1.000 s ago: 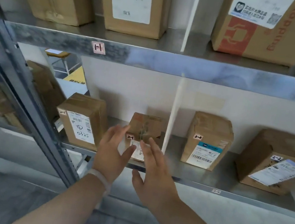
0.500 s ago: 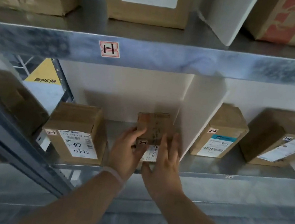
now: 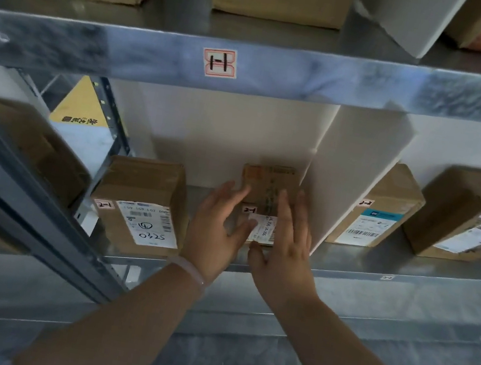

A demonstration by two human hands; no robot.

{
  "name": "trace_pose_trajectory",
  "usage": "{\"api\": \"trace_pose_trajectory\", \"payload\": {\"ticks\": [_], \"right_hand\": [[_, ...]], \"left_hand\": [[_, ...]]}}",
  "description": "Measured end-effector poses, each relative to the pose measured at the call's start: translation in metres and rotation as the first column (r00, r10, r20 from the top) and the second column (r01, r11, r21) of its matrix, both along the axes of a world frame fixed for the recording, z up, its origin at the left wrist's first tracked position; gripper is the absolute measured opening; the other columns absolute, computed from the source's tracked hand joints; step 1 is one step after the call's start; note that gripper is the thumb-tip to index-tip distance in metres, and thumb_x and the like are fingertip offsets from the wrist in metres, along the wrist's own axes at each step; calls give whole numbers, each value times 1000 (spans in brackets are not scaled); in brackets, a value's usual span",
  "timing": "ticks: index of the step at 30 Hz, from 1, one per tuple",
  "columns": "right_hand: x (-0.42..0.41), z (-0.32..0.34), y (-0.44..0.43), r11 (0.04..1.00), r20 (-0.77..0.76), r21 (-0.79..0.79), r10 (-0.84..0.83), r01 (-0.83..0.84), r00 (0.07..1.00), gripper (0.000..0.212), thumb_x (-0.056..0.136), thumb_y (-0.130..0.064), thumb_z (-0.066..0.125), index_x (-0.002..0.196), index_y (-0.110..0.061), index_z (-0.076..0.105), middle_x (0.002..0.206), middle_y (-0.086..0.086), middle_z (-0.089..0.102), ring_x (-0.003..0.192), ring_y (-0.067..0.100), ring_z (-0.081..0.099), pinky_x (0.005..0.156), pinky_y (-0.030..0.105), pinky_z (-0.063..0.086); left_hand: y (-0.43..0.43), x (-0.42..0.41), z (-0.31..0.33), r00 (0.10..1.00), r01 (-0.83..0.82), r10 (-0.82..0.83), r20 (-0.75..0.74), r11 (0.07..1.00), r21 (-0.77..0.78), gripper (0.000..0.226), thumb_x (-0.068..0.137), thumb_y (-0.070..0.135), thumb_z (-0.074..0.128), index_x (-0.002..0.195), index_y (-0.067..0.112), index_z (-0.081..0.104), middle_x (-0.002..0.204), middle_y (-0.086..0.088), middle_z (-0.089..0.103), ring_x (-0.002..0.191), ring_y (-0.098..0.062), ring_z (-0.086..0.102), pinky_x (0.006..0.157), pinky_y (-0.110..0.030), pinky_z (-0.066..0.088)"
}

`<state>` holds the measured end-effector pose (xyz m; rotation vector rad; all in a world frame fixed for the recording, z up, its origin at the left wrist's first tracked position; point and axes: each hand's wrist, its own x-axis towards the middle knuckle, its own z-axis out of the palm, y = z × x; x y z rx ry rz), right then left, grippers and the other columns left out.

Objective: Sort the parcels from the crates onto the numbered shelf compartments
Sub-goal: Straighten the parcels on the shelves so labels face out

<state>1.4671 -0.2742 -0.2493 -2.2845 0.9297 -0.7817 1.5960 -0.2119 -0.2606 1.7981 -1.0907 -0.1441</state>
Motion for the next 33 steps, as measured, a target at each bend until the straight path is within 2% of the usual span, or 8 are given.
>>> {"api": "trace_pose_trajectory", "payload": {"ticks": [4, 10, 15, 19, 23, 25, 29, 33], "right_hand": [[5, 10, 16, 994, 126, -101, 53, -41, 991, 82, 80, -17, 57, 153, -20, 20, 160, 5, 13, 148, 23, 13, 111, 56, 31], [36, 6, 49, 962, 41, -58, 269, -266, 962, 82, 86, -15, 59, 152, -34, 15, 160, -3, 11, 148, 16, 12, 114, 41, 29], [61, -3, 75, 941, 7, 92, 326, -325, 945, 87, 89, -15, 58, 148, -46, 2, 160, -10, 8, 147, 6, 7, 110, 23, 19], [71, -6, 86, 936, -14, 89, 344, -342, 939, 87, 90, -16, 58, 147, -49, 2, 158, -12, 11, 134, -8, 12, 104, 17, 23], [82, -9, 85, 929, 6, 154, 339, -336, 941, 92, 88, -15, 61, 147, -52, 1, 151, -14, 26, 129, 5, 36, 101, 23, 39], [85, -10, 80, 932, 14, 161, 326, -324, 945, 96, 86, -12, 62, 145, -53, -1, 149, -12, 30, 127, 4, 39, 101, 23, 41], [92, -8, 65, 941, -5, 166, 299, -294, 954, 101, 83, -9, 64, 143, -56, -3, 150, -6, 32, 130, 7, 38, 103, 24, 38], [96, -4, 56, 941, -38, 179, 299, -288, 953, 99, 82, -11, 64, 147, -50, -1, 152, -7, 29, 133, 10, 37, 104, 28, 39]], "left_hand": [[40, -1, 27, 988, -3, 18, 152, 995, -99, 51, 88, 44, 62, 135, 26, 56, 146, -2, 47, 136, 1, 36, 111, -10, 26], [101, 27, 32, 939, -185, 225, 260, 968, -170, 48, 89, 43, 61, 134, 29, 53, 143, -5, 47, 131, -17, 45, 110, -20, 32], [131, 43, 15, 885, -393, 394, 246, 918, -57, 82, 84, 43, 71, 151, 21, 29, 156, -15, 22, 144, -34, 25, 114, -42, 28], [132, 61, 5, 918, -381, 367, 152, 922, 75, 91, 83, 25, 78, 155, 20, 22, 159, -13, 18, 147, -30, 21, 116, -45, 28], [126, 72, -2, 943, -329, 327, 56, 944, 32, 83, 83, 13, 78, 152, 17, 32, 154, -11, 25, 144, -26, 28, 114, -49, 37], [119, 76, -4, 946, -320, 319, 56, 947, 9, 82, 82, 12, 78, 151, 18, 34, 153, -11, 27, 144, -26, 28, 115, -45, 37], [103, 83, -2, 956, -282, 282, 84, 959, -14, 80, 82, 7, 78, 149, 15, 36, 152, -13, 28, 137, -4, 20, 110, -4, 19], [93, 85, 0, 955, -288, 285, 88, 958, 18, 80, 83, 9, 77, 150, 16, 35, 153, -14, 28, 140, -16, 27, 112, -22, 25]]}}
